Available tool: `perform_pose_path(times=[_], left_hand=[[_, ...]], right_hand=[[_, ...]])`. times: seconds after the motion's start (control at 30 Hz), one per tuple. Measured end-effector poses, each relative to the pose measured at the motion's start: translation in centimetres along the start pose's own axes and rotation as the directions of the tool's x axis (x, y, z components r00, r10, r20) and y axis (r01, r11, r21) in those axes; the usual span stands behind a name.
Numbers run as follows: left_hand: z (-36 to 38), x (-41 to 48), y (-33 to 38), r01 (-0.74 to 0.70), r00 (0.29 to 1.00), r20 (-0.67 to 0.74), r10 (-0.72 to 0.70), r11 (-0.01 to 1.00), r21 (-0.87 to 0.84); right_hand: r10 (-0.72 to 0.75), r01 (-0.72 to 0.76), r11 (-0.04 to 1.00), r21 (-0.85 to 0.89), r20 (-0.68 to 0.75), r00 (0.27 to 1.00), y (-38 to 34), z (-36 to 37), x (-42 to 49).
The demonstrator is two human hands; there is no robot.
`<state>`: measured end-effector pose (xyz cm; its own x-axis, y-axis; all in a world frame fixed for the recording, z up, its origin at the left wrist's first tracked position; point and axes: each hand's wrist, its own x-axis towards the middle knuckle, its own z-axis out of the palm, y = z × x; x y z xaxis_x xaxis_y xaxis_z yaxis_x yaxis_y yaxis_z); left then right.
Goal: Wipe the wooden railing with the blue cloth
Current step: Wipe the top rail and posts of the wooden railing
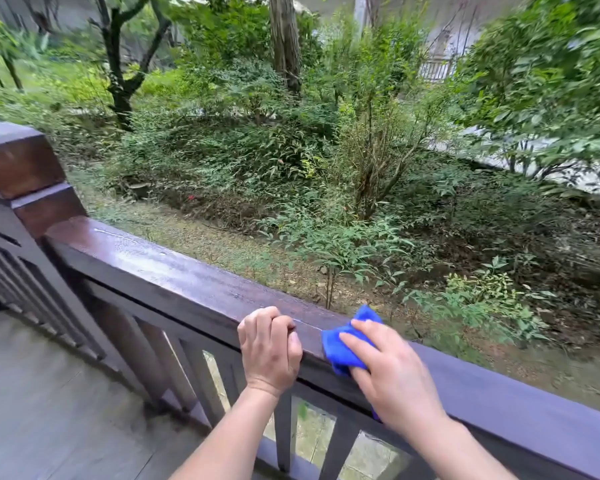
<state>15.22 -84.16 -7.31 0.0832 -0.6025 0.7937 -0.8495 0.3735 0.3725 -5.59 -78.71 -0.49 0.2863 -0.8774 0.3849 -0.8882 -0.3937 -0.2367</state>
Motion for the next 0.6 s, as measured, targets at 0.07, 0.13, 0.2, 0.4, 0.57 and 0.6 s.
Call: perform_pose_path(times=[0.07,0.13,0.2,0.4,0.57,0.6], left_hand=[[-0.2,0.1,0.0,-0.001,1.000,0.021,0.000,1.000,0.002],[-0.4,0.2,0.1,0.000,0.999,0.038,-0.001,1.000,0.005],[-0.5,0.3,0.2,0.010,0.999,0.053,-0.010,1.000,0.010],[-1.3,0.4,0.5,0.044,0.990,0.131,-0.051,0.997,0.057],[-2.4,1.2,0.3,0.019,0.987,0.161,-0.019,1.000,0.004],[-2.8,1.4,-0.3,0.004,0.989,0.145,0.002,0.999,-0.042]], right_hand=[[0.145,-0.144,0.989,0.035,-0.012,0.989,0.1,-0.2,2.1],[0.198,-0.197,0.979,0.055,-0.019,0.980,-0.9,-0.1,2.9],[0.067,-0.067,0.997,0.026,-0.014,0.998,-1.7,0.5,2.0],[0.030,-0.032,0.999,0.042,0.041,0.999,-1.1,0.8,3.8],[0.025,-0.027,0.999,0.041,0.059,0.998,-3.6,2.0,5.1],[-0.039,0.036,0.998,0.047,0.051,0.998,-3.6,2.1,4.1]])
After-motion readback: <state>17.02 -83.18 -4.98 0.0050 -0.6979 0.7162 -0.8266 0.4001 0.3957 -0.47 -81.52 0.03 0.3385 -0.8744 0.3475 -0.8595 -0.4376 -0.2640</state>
